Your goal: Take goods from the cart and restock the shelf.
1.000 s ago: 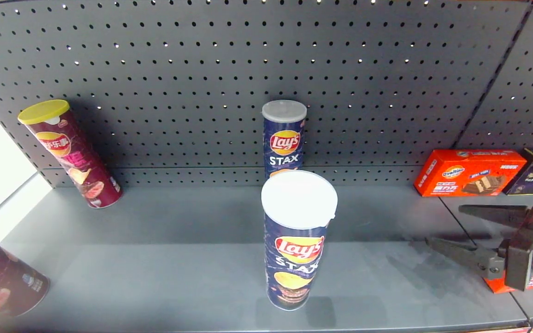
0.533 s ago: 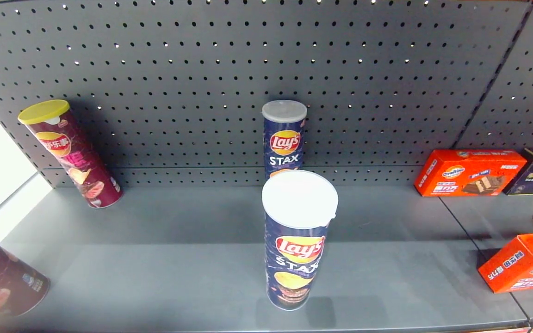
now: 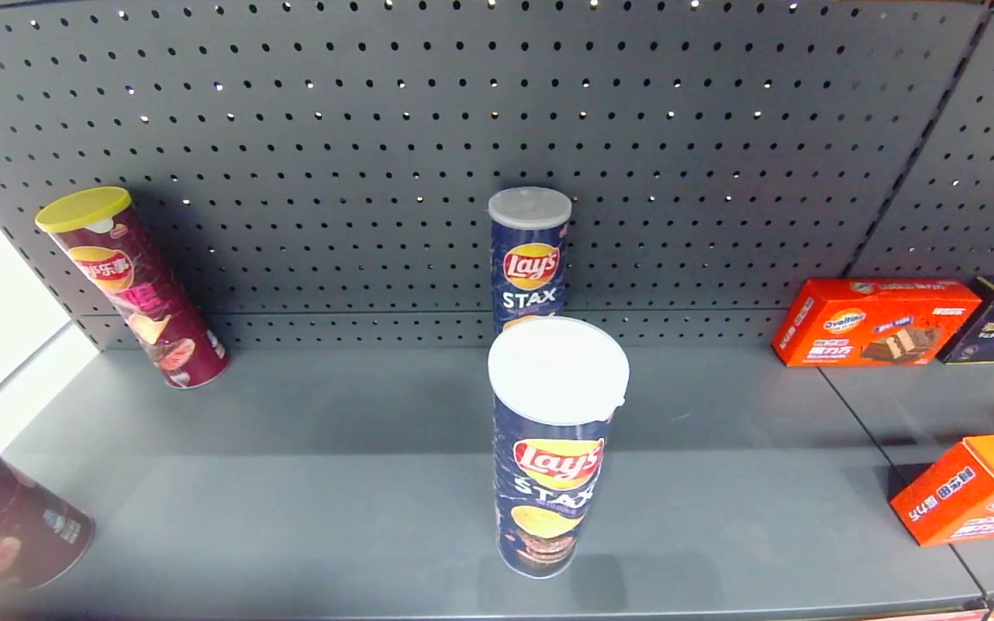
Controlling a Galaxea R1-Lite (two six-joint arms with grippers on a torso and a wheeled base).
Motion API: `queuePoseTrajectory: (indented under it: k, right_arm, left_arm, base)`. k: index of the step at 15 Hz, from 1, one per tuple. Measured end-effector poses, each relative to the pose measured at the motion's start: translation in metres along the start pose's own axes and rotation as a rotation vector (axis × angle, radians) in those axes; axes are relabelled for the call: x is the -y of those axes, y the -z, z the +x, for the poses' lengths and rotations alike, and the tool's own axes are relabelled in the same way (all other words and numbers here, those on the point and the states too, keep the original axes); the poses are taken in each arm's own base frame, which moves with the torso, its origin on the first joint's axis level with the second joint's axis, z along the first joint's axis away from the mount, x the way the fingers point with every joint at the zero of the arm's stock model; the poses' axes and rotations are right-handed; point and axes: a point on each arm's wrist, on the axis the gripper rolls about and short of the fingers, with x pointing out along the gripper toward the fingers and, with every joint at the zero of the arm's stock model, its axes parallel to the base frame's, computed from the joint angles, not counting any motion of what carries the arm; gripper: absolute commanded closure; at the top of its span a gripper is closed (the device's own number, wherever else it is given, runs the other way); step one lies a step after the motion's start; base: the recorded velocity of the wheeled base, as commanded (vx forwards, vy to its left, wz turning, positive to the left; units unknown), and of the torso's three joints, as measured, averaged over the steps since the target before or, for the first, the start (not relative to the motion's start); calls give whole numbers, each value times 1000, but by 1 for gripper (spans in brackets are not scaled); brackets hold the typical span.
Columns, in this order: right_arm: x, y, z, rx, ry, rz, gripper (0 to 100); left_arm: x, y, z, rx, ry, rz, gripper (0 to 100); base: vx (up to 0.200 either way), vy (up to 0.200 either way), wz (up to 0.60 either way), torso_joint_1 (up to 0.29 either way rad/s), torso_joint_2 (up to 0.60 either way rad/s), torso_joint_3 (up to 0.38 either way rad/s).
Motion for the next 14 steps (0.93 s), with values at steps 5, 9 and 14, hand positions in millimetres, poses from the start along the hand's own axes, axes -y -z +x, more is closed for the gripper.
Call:
queuePoseTrajectory:
  k: [5, 9, 14]
  right_arm:
    - [0, 12, -4, -32, 39, 34, 0]
    - [1, 13, -4, -36, 129, 59, 0]
    - [-1, 19, -5, -89, 18, 82, 0]
  left_arm:
    - [0, 0, 0, 0, 0, 0, 0]
    - [0, 0, 0, 0, -1, -1, 0]
    - [0, 0, 0, 0, 0, -1, 0]
  base:
    - [0, 0, 0, 0, 0, 0]
    - [0, 0, 0, 0, 0, 0]
    - [0, 0, 0, 0, 0, 0]
